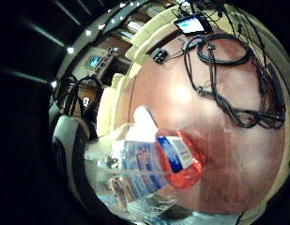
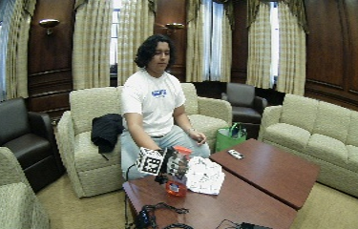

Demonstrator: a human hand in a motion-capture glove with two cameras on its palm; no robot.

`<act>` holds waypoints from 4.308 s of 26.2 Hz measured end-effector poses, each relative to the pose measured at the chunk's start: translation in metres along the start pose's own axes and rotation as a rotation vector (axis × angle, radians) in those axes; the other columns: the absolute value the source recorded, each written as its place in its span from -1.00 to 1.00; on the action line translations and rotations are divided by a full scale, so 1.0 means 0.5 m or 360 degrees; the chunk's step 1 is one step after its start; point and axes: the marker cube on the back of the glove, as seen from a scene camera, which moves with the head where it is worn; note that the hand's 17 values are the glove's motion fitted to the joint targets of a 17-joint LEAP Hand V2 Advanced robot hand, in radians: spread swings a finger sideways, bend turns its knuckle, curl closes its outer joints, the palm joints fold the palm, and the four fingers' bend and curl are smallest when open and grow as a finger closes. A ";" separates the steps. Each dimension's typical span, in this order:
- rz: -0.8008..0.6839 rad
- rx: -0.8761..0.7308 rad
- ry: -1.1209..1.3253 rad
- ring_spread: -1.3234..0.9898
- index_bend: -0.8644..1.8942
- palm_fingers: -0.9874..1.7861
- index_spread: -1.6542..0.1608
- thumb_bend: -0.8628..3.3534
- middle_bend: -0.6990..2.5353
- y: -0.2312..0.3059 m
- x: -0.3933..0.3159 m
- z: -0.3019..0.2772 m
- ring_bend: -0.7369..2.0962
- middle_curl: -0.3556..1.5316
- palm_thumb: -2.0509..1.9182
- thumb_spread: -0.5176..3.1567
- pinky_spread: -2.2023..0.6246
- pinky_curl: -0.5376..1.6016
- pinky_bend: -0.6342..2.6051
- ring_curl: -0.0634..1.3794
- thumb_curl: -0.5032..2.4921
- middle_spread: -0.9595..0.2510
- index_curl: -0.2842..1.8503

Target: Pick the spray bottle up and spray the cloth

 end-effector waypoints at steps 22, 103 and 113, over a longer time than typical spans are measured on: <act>0.0045 -0.1322 0.1375 -0.02 -0.12 0.71 0.53 -0.60 -0.22 0.125 -0.175 0.127 -0.04 -0.06 0.50 -0.53 0.37 -0.12 -0.35 -0.26 -0.20 0.29 -0.26; -0.0615 -0.0702 -0.0233 -0.02 -0.15 0.69 0.54 -0.61 -0.20 0.273 -0.348 0.796 -0.03 -0.06 0.50 -0.55 0.37 -0.12 -0.32 -0.25 -0.11 0.34 -0.16; -0.0595 -0.1098 -0.0206 -0.03 -0.16 0.70 0.53 -0.60 -0.20 0.314 -0.333 0.765 -0.02 -0.06 0.49 -0.54 0.36 -0.12 -0.31 -0.25 -0.10 0.32 -0.16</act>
